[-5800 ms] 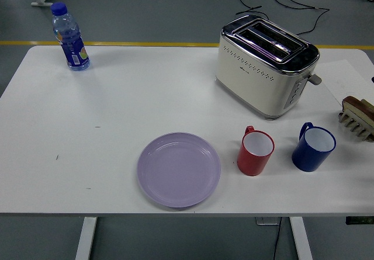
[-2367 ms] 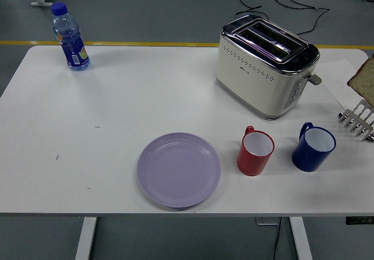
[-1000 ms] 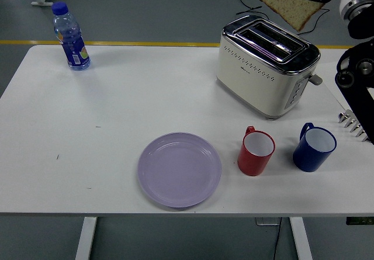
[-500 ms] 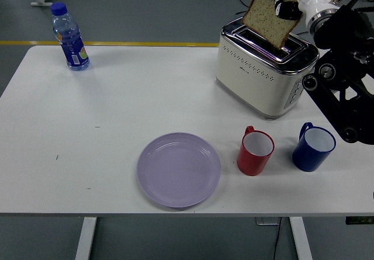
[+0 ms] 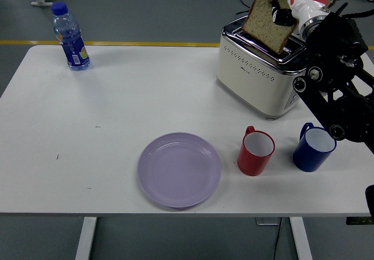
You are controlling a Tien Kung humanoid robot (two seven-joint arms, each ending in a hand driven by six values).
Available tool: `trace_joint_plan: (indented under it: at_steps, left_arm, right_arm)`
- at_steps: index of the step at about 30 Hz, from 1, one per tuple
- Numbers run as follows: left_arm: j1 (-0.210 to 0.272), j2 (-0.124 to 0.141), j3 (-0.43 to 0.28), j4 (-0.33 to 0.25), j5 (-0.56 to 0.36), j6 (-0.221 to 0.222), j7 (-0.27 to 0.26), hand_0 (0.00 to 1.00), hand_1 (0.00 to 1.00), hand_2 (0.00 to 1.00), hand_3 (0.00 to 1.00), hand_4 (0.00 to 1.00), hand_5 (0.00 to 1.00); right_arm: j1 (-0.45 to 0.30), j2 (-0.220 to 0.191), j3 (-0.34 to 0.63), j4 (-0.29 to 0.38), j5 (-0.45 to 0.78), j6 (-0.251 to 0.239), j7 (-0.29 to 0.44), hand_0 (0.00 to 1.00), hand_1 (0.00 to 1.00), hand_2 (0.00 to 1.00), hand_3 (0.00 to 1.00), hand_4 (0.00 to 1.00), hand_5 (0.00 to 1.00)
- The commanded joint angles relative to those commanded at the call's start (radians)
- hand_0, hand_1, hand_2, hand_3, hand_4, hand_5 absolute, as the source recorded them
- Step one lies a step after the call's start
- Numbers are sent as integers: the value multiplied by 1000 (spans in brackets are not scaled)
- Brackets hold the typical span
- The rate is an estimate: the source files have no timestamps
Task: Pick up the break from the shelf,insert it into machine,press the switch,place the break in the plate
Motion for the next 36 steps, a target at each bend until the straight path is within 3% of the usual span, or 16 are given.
trace_joint_plan:
  at_steps: [24,25,30,31,36]
  left_arm:
    - [-1,-3,-6,0,9,0,0,654,574,591,605,331,948]
    - [-2,-3,-5,0,8,0,-1,654,576,591,607,330,949]
    - [-2,-3,-7,0,10,0,0,654,576,591,607,330,949]
    - [-3,-3,-6,0,10,0,0,653,576,592,604,330,950]
    - [-2,-3,-8,0,12,-1,1,653,576,592,604,330,950]
  right_arm:
    - [14,33,-14,-108,-34,-6,-11,304,332,399,505,416,2]
    - [15,34,-15,-111,-34,-5,-16,324,380,459,538,420,2]
    - [18,40,-22,-133,-40,-18,-28,324,380,459,538,420,2]
    - [18,40,-23,-135,-41,-12,-32,380,470,539,600,500,2]
    - [19,44,-24,-148,-37,-1,-19,380,470,539,600,500,2]
